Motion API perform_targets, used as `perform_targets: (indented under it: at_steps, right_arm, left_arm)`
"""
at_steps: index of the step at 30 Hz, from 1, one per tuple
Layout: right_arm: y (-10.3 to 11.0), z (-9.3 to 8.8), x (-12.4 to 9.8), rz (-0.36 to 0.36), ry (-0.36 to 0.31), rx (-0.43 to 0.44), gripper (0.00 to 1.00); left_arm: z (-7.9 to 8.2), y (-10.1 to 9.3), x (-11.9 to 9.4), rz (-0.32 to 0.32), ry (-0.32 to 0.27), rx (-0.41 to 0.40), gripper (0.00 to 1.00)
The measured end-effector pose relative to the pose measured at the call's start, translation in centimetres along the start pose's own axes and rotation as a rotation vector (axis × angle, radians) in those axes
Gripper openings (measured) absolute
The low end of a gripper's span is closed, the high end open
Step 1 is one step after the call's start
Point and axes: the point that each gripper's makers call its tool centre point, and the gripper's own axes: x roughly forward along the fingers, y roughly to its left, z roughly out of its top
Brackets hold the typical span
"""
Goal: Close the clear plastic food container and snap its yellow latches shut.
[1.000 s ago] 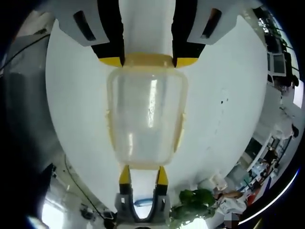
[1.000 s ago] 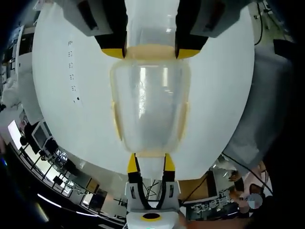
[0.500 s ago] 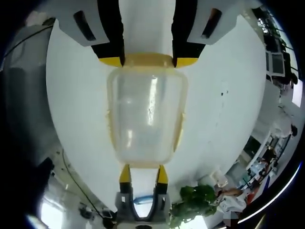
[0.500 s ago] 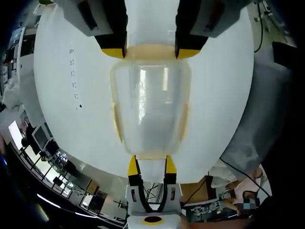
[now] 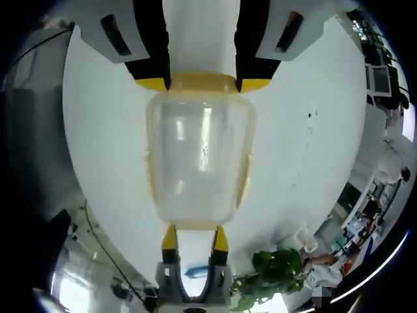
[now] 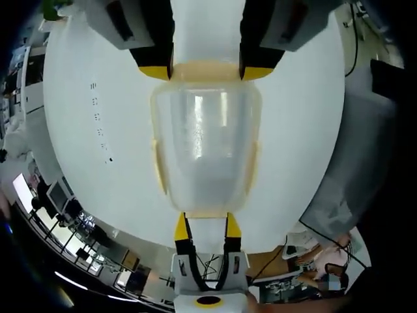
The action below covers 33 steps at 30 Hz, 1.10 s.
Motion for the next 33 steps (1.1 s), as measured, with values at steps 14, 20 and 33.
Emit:
perform_targets:
  at_steps: [14,20,33]
  right_arm:
    - [-0.4,-1.6,0.1,0.008,0.013,0.008,0.37]
    - [0.1,-2.4,0.6,0.035,0.035,0.013,0.37]
    - [0.3,-3.7,2.3,0.079,0.085,0.015,0.37]
  left_arm:
    - [1.1,0.2,1.5,-0.019,-0.006,-0.013,0.36]
    - [1.0,-0.4,2.7,-0.037,-0.003,-0.018,0.36]
    - [0.5,-0.9,4.5,-0.077,-0.004,-0.044,0.36]
